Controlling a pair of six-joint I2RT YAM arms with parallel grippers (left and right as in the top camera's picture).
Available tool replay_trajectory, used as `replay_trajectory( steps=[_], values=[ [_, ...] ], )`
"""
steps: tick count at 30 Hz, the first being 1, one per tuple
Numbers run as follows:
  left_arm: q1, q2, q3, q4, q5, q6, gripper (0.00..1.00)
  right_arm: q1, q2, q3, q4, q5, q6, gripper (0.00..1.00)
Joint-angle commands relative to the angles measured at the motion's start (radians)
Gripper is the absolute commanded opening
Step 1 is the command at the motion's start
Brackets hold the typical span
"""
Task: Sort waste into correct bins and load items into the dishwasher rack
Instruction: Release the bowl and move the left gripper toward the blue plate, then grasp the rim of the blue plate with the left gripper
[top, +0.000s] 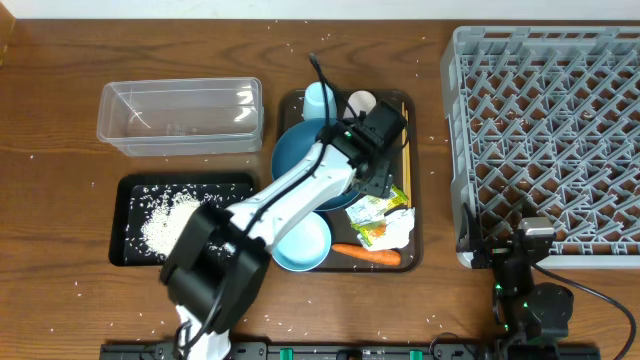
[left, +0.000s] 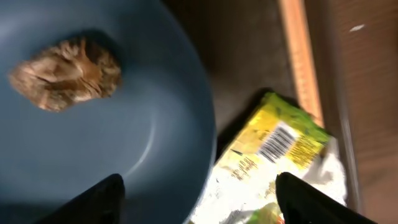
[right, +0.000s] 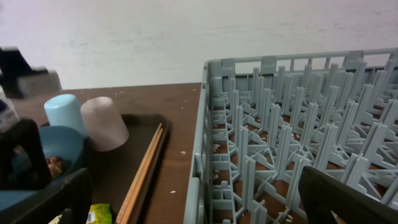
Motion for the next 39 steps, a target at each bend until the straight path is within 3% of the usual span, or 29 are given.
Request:
replay_trajectory(
  steps=[1, 6, 11, 23, 26, 39],
  values=[
    [0.002, 0.047, 0.015, 0.001, -0.024, 0.010, 0.77, -0.005, -0.002, -0.002, -0.004, 0.007, -0.013, 0.99],
    [0.002, 0.080, 0.014, 0.010, -0.027, 0.010, 0.74, -0.005, -0.002, -0.002, -0.004, 0.007, -0.013, 0.99],
    [0.002, 0.082, 0.014, 0.014, -0.027, 0.010, 0.56, -0.005, -0.002, -0.002, -0.004, 0.007, -0.013, 0.99],
    [0.002, 0.084, -0.011, 0.010, -0.026, 0.002, 0.53, -0.005, -0.002, -0.002, -0.004, 0.007, -0.013, 0.99],
    [0.002, 0.085, -0.011, 0.010, -0.026, 0.002, 0.45, -0.005, -0.002, -0.002, -0.004, 0.007, -0.013, 0.99],
    [-0.008, 0.087, -0.026, 0.000, -0.022, 0.002, 0.44, -0.005, -0.002, -0.002, -0.004, 0.007, -0.013, 0.99]
  ],
)
